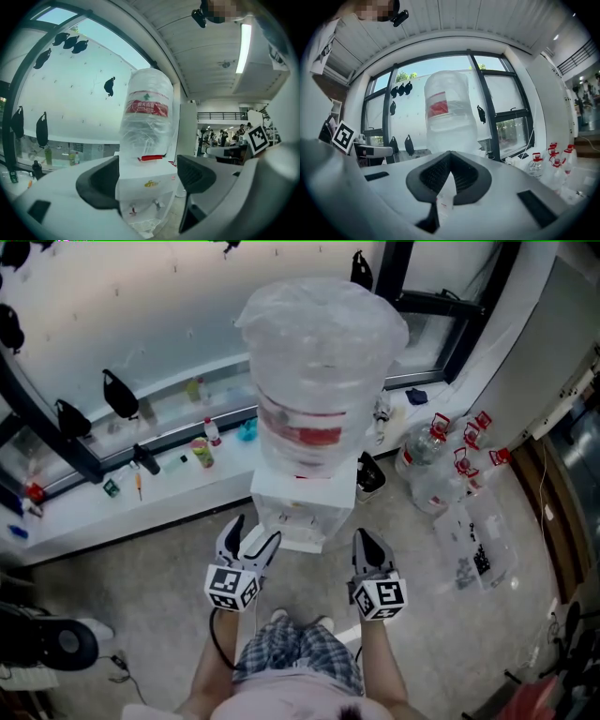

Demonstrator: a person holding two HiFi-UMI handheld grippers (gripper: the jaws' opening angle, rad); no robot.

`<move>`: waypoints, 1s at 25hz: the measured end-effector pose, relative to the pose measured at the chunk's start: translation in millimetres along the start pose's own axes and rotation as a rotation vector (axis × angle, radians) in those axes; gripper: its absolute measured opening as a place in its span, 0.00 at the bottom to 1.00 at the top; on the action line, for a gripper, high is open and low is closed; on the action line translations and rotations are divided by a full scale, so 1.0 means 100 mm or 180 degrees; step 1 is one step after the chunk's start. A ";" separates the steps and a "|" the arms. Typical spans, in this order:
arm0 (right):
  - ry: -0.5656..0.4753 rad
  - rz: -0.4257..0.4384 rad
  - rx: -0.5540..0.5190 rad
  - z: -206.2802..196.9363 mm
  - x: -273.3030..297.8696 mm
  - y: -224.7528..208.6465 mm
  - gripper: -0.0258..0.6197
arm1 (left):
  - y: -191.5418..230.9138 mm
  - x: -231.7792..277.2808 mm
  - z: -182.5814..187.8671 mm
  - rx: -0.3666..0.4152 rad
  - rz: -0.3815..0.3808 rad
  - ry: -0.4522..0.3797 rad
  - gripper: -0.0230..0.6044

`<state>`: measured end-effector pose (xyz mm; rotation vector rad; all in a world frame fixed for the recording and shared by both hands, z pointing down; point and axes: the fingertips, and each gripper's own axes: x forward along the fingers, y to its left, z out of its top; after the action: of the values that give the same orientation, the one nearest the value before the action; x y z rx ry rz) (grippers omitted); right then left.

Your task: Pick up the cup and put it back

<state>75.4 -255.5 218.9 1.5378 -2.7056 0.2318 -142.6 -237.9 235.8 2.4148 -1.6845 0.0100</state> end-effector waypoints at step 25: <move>0.0135 0.0466 -0.0127 -3.19 0.40 -0.56 0.06 | 0.19 0.70 -3.15 0.0068 0.0114 -0.0006 0.63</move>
<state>85.0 -273.8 544.4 1.3110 -2.7738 0.2090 -101.8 -257.1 555.9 2.4002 -1.7371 0.0311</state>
